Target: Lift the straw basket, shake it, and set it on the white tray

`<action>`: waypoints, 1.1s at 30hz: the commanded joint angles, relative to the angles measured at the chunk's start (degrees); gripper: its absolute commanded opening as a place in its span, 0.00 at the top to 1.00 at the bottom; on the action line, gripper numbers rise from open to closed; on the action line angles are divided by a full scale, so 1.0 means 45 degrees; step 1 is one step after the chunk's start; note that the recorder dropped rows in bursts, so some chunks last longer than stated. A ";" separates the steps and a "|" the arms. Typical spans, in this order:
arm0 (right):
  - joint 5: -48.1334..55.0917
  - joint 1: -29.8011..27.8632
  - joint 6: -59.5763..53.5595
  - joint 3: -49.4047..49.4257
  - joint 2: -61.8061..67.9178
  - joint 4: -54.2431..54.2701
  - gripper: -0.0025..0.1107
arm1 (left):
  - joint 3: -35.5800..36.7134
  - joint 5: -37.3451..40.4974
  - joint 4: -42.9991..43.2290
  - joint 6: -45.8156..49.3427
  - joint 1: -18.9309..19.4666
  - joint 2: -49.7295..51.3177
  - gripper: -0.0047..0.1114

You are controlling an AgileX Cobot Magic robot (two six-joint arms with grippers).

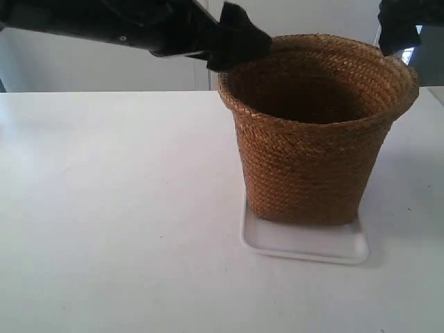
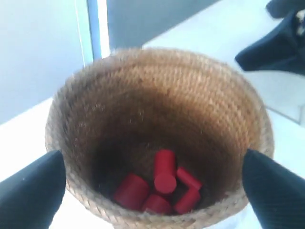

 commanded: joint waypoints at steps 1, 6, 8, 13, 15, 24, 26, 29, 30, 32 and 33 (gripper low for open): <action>0.0020 -0.0014 0.0116 0.0041 -0.0493 0.0180 0.12 | -0.0046 -0.0153 -0.0038 0.0036 -0.0030 -0.0961 0.09; 0.0743 -0.0014 -0.0527 0.0041 -0.0881 0.1081 0.12 | -0.0046 -0.0052 -0.0038 0.0119 -0.0030 -0.1746 0.09; 0.1275 -0.0014 -0.0665 0.0041 -0.0914 0.1350 0.12 | -0.0046 0.0213 -0.0038 0.0119 -0.0030 -0.1897 0.09; 0.2133 -0.0014 -0.1061 0.0061 -0.0914 0.1445 0.14 | -0.0046 0.0405 -0.0038 -0.0821 -0.0030 -0.2125 0.28; 0.2317 -0.0014 -0.1038 0.0061 -0.0914 0.1445 0.28 | -0.0046 0.0349 -0.0038 -0.0821 -0.0030 -0.2273 0.49; 0.1635 -0.0014 -0.1268 0.0176 -0.2558 0.1941 0.98 | 0.0126 0.1851 0.2436 -0.2185 0.0216 -0.4607 0.96; 0.0904 -0.0014 -0.1335 0.0583 -0.3418 0.2729 0.98 | 0.0640 0.2661 0.3360 -0.2982 0.0367 -0.5508 0.96; -0.0490 -0.0014 -0.1929 0.1867 -0.5224 0.4066 0.98 | 0.2252 0.3495 0.5484 -0.5039 0.0774 -0.6929 0.96; -0.0979 -0.0014 -0.2309 0.2464 -0.5939 0.4640 0.98 | 0.3035 0.3551 0.6152 -0.5778 0.0872 -0.7497 0.96; -0.1835 -0.0014 -0.3035 0.3786 -0.7467 0.5468 0.98 | 0.4691 0.3315 0.6930 -0.6573 0.1040 -0.8547 0.96; -0.2186 -0.0014 -0.3259 0.4483 -0.8211 0.5548 0.98 | 0.5511 0.3058 0.7163 -0.6820 0.1103 -0.9116 0.96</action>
